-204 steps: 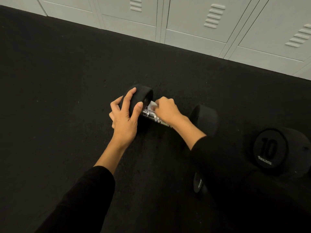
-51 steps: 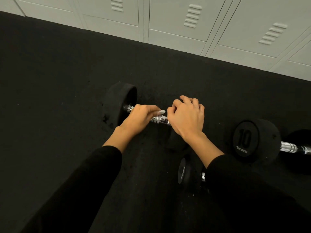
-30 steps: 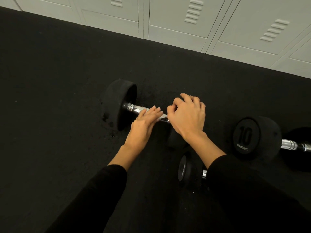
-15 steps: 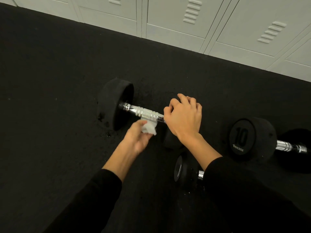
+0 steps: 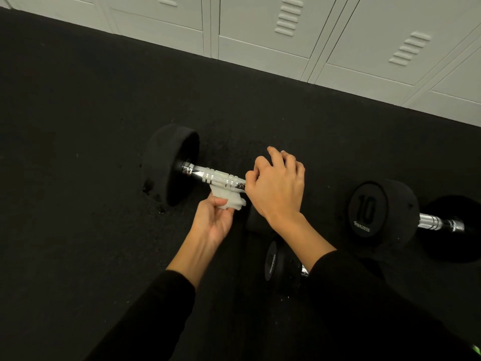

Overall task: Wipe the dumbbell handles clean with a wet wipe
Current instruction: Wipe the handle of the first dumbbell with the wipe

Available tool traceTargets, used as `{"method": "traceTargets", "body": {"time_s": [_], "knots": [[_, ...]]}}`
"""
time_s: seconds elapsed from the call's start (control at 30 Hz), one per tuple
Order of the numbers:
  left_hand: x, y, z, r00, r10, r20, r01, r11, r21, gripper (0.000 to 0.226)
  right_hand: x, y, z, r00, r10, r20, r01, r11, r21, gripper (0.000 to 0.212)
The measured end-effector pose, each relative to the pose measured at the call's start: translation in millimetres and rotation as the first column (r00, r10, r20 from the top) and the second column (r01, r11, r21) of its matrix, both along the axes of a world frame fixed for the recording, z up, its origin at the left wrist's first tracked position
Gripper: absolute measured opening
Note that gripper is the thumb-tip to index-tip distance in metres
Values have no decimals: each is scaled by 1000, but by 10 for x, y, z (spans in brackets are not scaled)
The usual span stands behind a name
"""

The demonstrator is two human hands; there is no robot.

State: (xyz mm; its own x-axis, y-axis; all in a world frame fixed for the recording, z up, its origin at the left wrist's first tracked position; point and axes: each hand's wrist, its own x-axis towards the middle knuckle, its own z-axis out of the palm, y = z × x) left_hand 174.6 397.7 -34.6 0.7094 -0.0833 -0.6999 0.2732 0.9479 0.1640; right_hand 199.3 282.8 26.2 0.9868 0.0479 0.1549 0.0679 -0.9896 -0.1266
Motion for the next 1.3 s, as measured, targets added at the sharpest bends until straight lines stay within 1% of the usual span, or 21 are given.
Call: {"method": "traceTargets", "body": {"time_s": [0.07, 0.17, 0.23, 0.33, 0.4, 0.5, 0.6, 0.67, 0.7, 0.73, 0.8, 0.9, 1.0, 1.17, 1.3], "knots": [[108, 25, -10, 1000, 11, 5, -12, 1000, 25, 59, -16, -1, -5, 1000, 0, 0, 0, 1000, -11, 29], [179, 32, -14, 998, 59, 33, -59, 998, -2, 62, -18, 3, -6, 1000, 3, -9, -4, 1000, -21, 29], [103, 18, -26, 998, 52, 45, -52, 999, -6, 60, -7, -6, 2, 1000, 7, -27, -8, 1000, -26, 29], [18, 30, -54, 1000, 26, 14, -26, 1000, 0, 52, 4, -7, 12, 1000, 7, -29, -7, 1000, -21, 29], [7, 60, -47, 1000, 16, 7, -16, 1000, 13, 43, 4, -1, 15, 1000, 3, -24, -4, 1000, -23, 29], [60, 142, -30, 997, -68, 18, 67, 994, 85, 33, 1, -1, 17, 999, 4, -42, -5, 999, -35, 31], [136, 214, -88, 982, -165, -91, 179, 968, 177, 37, 14, -4, 29, 999, 2, -50, -4, 999, -38, 32], [127, 203, -99, 966, -197, -169, 230, 952, 204, 38, 15, -8, 31, 999, -2, -49, 0, 999, -36, 32], [123, 192, -87, 964, -198, -176, 232, 951, 204, 37, 12, -2, 30, 999, -3, -45, 1, 999, -34, 32], [122, 175, -73, 970, -184, -156, 212, 958, 191, 35, 9, 0, 31, 999, -3, -42, 2, 999, -32, 31], [128, 135, -13, 989, -102, -102, 115, 985, 132, 34, 4, 4, 34, 999, -3, -41, 2, 1000, -30, 31], [22, 99, 42, 997, -29, -75, 34, 996, 76, 29, -4, 3, 28, 999, 1, -42, -2, 999, -34, 31], [-93, 121, 67, 996, -28, -88, 33, 997, 63, 26, -11, 8, 26, 999, -5, -41, 4, 999, -33, 30], [59, 126, 95, 996, -35, -87, 44, 994, 97, 38, -17, 5, 24, 999, 3, -43, -4, 999, -32, 31], [-105, 152, 127, 994, -49, -93, 56, 996, 73, 36, -19, -2, 25, 999, 0, -46, -1, 1000, -22, 31]]}}
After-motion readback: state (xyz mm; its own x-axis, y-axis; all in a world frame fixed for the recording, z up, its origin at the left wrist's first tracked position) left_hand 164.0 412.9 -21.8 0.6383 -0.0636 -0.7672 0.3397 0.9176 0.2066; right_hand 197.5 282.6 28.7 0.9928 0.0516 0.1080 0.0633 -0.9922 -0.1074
